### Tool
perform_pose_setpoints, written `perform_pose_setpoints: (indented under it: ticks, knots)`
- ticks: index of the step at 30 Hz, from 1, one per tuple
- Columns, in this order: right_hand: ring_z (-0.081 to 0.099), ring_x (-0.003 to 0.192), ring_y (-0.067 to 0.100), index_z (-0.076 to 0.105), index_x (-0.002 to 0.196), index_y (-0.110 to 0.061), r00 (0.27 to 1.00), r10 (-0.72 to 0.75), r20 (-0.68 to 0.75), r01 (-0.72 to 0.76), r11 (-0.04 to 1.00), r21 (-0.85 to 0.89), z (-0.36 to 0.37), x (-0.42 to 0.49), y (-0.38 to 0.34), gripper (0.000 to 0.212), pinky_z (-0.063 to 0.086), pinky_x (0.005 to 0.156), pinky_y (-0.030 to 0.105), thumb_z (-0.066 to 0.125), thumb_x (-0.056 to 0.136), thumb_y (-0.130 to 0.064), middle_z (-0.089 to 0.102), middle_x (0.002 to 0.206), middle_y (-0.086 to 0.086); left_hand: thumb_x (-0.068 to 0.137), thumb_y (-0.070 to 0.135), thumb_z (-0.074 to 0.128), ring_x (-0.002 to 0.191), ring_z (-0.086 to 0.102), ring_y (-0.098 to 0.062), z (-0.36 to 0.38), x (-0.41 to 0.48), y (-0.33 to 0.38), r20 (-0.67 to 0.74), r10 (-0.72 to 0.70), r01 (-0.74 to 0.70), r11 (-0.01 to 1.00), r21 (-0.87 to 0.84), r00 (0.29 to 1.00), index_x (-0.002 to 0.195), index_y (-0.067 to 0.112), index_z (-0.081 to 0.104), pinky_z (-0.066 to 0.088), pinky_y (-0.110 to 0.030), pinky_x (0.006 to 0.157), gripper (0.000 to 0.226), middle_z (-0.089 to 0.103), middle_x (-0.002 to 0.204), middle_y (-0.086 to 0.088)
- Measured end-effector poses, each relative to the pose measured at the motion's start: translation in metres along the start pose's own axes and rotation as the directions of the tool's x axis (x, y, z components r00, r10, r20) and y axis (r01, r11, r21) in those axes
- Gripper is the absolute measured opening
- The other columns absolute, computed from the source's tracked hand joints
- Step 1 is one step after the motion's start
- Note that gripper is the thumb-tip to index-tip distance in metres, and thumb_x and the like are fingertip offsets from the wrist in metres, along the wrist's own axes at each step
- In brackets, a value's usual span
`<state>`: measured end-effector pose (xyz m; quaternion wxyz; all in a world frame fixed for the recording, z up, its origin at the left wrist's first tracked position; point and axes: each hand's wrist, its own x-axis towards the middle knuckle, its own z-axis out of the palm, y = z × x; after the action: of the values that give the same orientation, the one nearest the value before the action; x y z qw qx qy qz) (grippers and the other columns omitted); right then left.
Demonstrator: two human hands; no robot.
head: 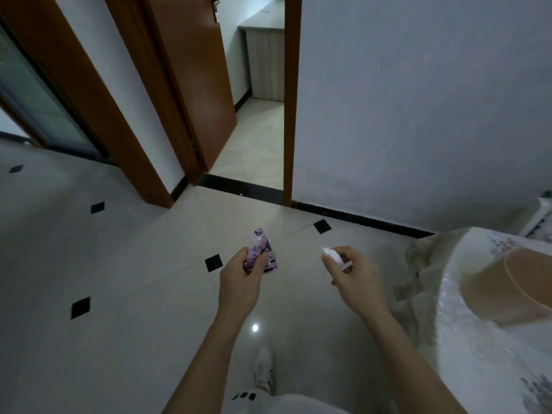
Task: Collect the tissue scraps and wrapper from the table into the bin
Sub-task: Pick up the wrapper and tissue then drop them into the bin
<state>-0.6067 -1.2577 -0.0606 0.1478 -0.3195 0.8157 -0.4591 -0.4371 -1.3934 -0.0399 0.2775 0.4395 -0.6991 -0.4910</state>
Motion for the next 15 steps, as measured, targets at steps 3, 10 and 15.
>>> perform_pose_setpoints:
  ticks: [3, 10, 15]
  knots:
    - [0.068, 0.067, 0.01, 0.067, 0.096, -0.033, 0.997, 0.049, -0.066, -0.049, 0.999, -0.008, 0.007, 0.05, -0.018, 0.014, 0.057, 0.062, 0.036, 0.063, 0.092, -0.046, 0.068, 0.085, -0.016, 0.096, 0.022, 0.06, 0.057, 0.047, -0.009, -0.002, 0.068, 0.015, 0.056, 0.047, -0.049, 0.998, 0.03, 0.997, 0.067, 0.011, 0.05, 0.038, -0.017, 0.052, 0.033, 0.055, 0.064, -0.003]
    - [0.067, 0.063, 0.011, 0.069, 0.093, -0.028, 0.953, 0.169, -0.253, -0.17, 0.985, 0.022, 0.013, 0.126, -0.032, 0.015, 0.056, 0.061, 0.035, 0.066, 0.091, -0.043, 0.068, 0.079, -0.012, 0.097, 0.026, 0.058, 0.074, 0.063, -0.012, 0.022, 0.177, 0.039, 0.235, 0.122, -0.137, 0.989, 0.05, 0.964, 0.078, 0.009, 0.06, 0.048, -0.021, 0.058, 0.025, 0.066, 0.076, 0.0]
    - [0.068, 0.064, 0.011, 0.07, 0.091, -0.028, 0.901, 0.262, -0.344, -0.265, 0.963, 0.04, -0.002, 0.145, -0.017, 0.02, 0.055, 0.061, 0.03, 0.065, 0.091, -0.047, 0.068, 0.075, -0.011, 0.097, 0.025, 0.058, 0.078, 0.065, 0.002, 0.067, 0.219, 0.05, 0.371, 0.147, -0.163, 0.986, 0.014, 0.917, 0.086, 0.017, 0.066, 0.046, -0.006, 0.063, 0.015, 0.07, 0.083, 0.006]
